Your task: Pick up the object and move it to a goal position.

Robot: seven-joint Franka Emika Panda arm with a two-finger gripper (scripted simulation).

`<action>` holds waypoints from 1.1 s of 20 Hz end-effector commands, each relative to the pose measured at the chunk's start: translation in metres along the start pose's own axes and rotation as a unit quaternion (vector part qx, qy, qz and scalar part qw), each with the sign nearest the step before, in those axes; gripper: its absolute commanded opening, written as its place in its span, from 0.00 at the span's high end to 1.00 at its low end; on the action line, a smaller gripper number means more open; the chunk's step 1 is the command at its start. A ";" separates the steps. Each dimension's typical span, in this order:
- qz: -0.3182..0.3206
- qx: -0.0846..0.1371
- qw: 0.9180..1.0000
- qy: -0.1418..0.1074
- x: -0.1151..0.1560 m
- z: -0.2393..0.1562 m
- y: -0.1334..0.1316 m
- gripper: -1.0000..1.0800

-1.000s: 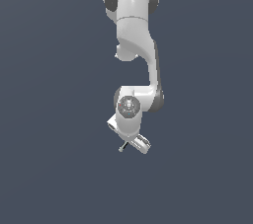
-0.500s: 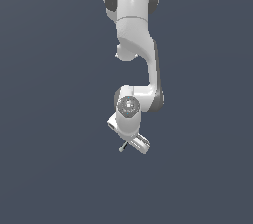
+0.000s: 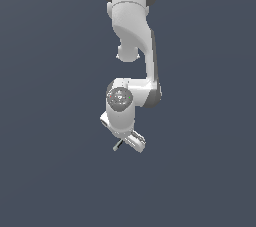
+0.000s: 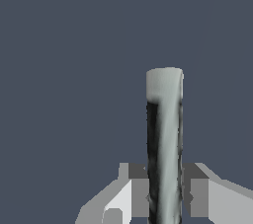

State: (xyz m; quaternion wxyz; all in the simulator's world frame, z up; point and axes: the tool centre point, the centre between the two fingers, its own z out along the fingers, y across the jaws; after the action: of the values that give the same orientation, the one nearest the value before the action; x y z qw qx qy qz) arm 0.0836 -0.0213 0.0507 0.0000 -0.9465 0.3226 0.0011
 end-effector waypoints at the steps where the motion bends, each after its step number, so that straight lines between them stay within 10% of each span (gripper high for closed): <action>1: 0.001 0.001 1.000 0.001 0.009 -0.021 0.012 1.00; 22: 0.001 0.000 1.000 0.001 0.090 -0.221 0.123 1.00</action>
State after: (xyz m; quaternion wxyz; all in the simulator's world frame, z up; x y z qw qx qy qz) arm 0.0797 -0.1657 0.2589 0.0002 -0.9462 0.3236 -0.0004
